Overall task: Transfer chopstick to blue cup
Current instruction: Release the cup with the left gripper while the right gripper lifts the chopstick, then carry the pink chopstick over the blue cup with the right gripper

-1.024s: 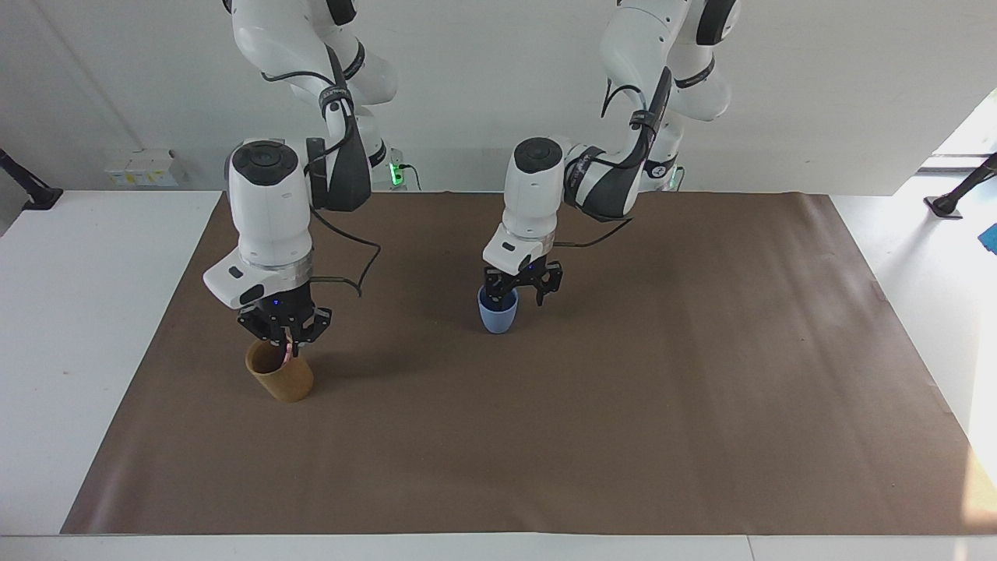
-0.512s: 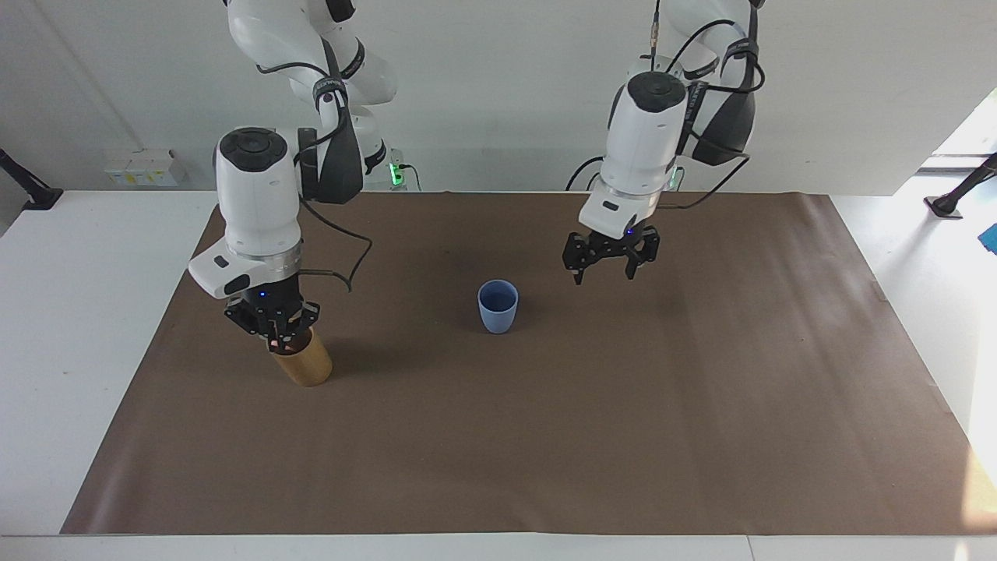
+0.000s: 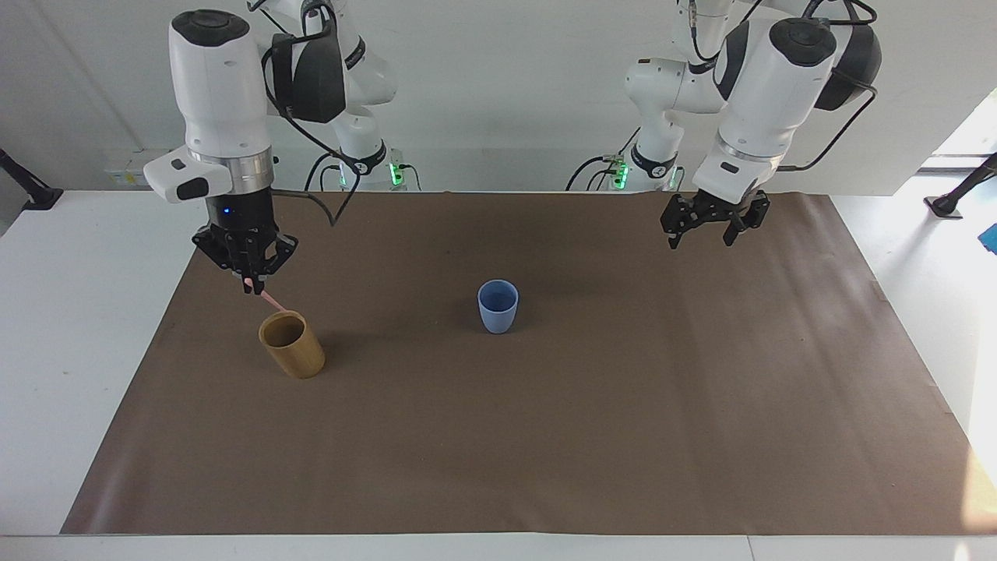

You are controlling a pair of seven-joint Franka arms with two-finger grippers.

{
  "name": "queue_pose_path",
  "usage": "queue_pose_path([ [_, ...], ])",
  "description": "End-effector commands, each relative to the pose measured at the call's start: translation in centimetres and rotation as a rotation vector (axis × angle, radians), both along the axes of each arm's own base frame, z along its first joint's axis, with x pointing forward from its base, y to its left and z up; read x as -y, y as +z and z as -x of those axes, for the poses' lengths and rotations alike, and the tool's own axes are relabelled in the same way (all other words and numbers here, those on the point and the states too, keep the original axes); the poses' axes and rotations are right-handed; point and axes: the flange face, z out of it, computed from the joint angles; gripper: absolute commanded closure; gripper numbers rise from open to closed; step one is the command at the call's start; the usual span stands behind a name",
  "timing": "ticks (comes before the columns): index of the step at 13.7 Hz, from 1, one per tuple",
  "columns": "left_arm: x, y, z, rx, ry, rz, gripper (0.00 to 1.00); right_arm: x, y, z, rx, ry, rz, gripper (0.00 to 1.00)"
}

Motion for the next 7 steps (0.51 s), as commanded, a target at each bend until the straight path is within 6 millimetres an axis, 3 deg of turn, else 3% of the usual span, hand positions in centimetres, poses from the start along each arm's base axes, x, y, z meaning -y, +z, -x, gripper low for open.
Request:
queue_pose_path([
  [1, -5.0, 1.6, 1.1, -0.014, -0.053, 0.005, 0.00, -4.0, 1.2, 0.5, 0.068, 0.019, -0.108, 1.00],
  [4, -10.7, 1.8, 1.4, -0.055, -0.064, 0.012, 0.00, -11.3, 2.3, 1.6, 0.150, 0.028, -0.184, 1.00],
  [6, -11.9, 2.2, 1.3, -0.047, -0.048, 0.011, 0.00, -16.0, 2.4, 2.9, 0.180, 0.096, -0.211, 1.00],
  [7, -11.9, 3.4, 1.2, -0.026, -0.045, 0.011, 0.00, -19.3, 1.9, 4.0, 0.195, 0.112, -0.243, 1.00],
])
